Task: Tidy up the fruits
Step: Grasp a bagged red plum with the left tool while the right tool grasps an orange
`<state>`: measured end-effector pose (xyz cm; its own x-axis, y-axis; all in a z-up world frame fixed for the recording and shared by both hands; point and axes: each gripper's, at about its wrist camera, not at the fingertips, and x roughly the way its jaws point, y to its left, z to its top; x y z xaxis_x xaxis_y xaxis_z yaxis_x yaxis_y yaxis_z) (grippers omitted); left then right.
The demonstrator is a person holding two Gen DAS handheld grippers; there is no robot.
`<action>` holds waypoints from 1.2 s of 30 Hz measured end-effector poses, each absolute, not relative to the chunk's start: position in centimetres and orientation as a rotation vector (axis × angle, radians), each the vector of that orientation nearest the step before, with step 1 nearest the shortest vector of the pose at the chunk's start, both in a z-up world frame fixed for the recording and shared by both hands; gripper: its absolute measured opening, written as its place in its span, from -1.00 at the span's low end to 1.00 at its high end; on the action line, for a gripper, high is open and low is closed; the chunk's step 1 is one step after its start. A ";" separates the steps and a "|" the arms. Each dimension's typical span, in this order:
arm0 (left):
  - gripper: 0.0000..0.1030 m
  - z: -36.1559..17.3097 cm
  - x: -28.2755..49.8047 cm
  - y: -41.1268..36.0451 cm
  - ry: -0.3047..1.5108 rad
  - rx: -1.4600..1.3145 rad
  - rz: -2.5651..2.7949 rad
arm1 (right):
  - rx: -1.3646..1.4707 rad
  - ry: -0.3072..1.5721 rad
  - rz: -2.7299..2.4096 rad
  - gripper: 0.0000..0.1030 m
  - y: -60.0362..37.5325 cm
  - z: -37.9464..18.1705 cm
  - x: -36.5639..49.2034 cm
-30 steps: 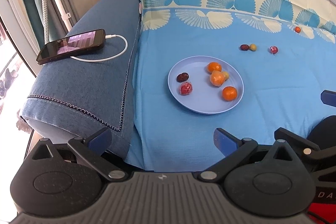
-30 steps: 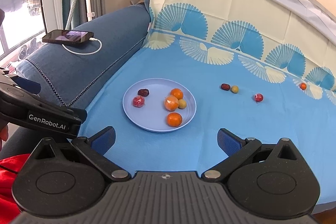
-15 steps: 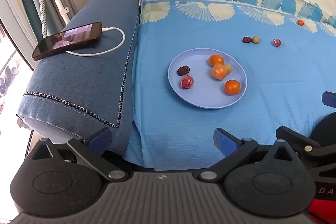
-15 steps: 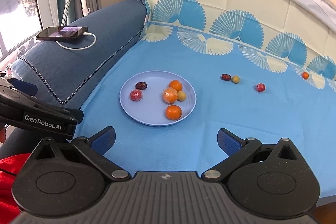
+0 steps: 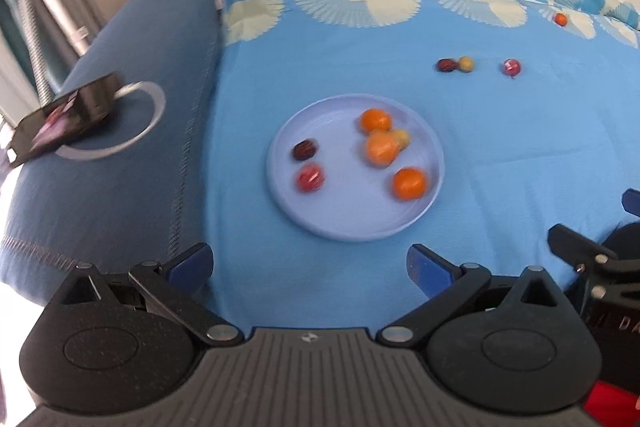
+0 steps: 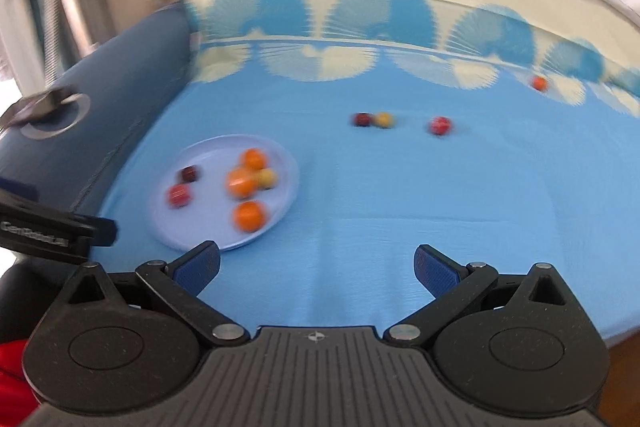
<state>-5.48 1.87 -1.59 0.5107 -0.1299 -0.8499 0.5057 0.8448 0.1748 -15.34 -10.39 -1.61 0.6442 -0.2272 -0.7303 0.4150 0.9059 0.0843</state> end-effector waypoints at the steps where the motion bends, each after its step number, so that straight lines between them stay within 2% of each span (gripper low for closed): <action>1: 1.00 -1.6 -5.0 0.7 0.962 0.439 -0.412 | 0.265 0.786 -0.400 0.99 -11.8 -1.8 -15.4; 12: 1.00 -3.1 1.4 -16.7 0.880 0.548 -0.649 | 0.315 0.686 -0.723 0.99 -30.5 -4.4 -14.9; 18: 1.00 -7.7 3.8 -28.0 0.886 0.574 -0.785 | 0.252 0.552 -0.864 0.99 -45.7 -7.1 -10.1; 22: 1.00 -12.2 5.8 -34.4 0.945 0.570 -0.822 | 0.304 0.588 -0.885 0.99 -56.2 -10.9 -5.7; 27: 1.00 -15.9 8.2 -38.4 0.966 0.574 -0.818 | 0.360 0.609 -0.891 0.99 -64.8 -15.6 -0.3; 33: 0.99 -17.8 9.3 -40.0 0.928 0.620 -0.843 | 0.379 0.647 -0.937 0.99 -68.8 -19.9 5.1; 34: 0.86 -17.9 9.2 -40.0 0.924 0.610 -0.844 | 0.336 0.642 -0.939 0.99 -68.8 -20.2 5.9; 35: 0.64 -17.9 9.0 -39.9 0.915 0.597 -0.848 | 0.299 0.637 -0.935 0.98 -68.7 -20.5 6.6; 36: -0.05 -17.9 8.8 -39.8 0.912 0.592 -0.860 | 0.284 0.624 -0.931 0.96 -68.6 -20.5 6.7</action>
